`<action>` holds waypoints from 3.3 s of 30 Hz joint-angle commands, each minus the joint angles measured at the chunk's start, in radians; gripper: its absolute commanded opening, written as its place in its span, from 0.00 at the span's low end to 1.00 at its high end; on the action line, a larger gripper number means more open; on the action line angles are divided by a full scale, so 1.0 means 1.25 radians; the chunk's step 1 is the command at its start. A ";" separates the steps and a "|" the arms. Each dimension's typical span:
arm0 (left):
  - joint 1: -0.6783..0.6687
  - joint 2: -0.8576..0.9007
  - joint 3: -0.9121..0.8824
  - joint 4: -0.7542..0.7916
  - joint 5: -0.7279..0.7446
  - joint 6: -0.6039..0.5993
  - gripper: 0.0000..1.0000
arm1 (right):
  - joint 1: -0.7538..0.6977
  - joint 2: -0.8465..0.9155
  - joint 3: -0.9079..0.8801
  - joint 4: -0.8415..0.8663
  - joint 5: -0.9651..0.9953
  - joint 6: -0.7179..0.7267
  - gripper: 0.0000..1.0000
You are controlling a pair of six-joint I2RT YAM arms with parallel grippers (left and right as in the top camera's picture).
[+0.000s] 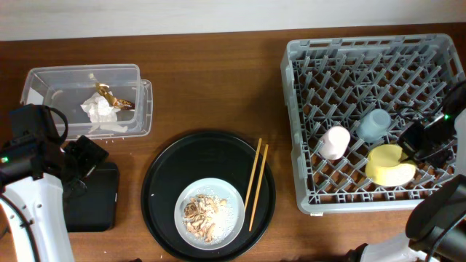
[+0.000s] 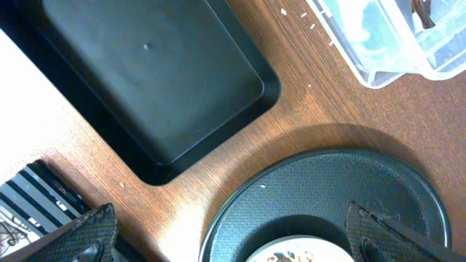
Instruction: Sort waste into correct bins and load items into the dishwasher rack
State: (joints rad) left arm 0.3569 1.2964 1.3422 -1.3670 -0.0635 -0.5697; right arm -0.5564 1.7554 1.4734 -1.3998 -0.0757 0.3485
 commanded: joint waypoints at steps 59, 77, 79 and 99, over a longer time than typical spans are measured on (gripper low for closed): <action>0.005 0.000 0.012 0.000 -0.003 -0.008 0.99 | 0.072 -0.132 -0.013 -0.001 0.091 0.128 0.04; 0.005 0.000 0.012 0.000 -0.003 -0.008 0.99 | 0.073 -0.063 -0.071 -0.012 0.196 0.168 0.04; 0.005 0.000 0.012 0.000 -0.003 -0.008 0.99 | 0.073 -0.085 -0.071 -0.007 0.196 0.168 0.04; 0.005 0.000 0.012 0.000 -0.003 -0.008 0.99 | 0.592 -0.404 -0.070 0.163 -0.354 -0.083 1.00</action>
State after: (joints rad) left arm 0.3569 1.2964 1.3430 -1.3674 -0.0635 -0.5697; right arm 0.0795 1.2304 1.3834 -1.2327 -0.4572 0.2462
